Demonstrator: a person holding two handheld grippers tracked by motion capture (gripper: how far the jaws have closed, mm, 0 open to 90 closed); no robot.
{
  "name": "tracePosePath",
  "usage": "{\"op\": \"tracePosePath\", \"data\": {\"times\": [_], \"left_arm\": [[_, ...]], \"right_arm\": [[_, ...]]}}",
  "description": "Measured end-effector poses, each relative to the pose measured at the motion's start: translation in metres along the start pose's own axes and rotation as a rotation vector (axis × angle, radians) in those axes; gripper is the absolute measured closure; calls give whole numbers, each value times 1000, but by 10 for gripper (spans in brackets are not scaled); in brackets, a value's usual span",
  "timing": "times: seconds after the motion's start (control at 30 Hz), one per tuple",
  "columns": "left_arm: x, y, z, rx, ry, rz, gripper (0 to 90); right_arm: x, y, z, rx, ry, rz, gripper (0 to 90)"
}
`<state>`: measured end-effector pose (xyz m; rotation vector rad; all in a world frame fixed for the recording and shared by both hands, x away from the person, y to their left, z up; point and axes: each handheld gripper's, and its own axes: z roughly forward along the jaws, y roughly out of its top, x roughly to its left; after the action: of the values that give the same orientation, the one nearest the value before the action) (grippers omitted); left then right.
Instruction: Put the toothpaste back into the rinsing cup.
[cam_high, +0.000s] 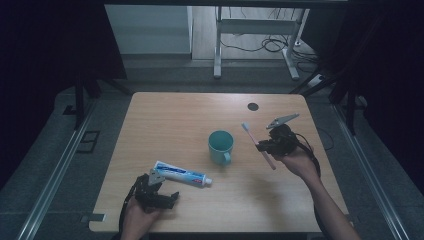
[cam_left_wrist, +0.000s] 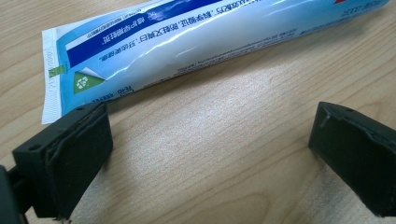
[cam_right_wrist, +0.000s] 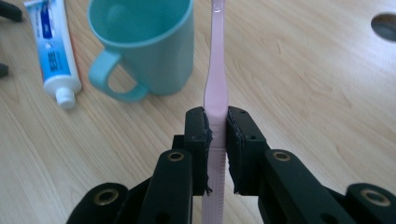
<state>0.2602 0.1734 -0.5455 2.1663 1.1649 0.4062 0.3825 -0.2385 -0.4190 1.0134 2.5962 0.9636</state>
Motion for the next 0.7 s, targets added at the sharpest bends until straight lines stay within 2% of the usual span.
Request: {"op": "tracePosePath", "data": {"times": [0.4, 0.7], "left_arm": [[0, 0, 0, 0, 1, 0, 0], [0, 0, 0, 0, 1, 0, 0]], "right_arm": [[9, 19, 3, -104, 19, -16, 783], [14, 31, 7, -162, 13, -22, 783]]}}
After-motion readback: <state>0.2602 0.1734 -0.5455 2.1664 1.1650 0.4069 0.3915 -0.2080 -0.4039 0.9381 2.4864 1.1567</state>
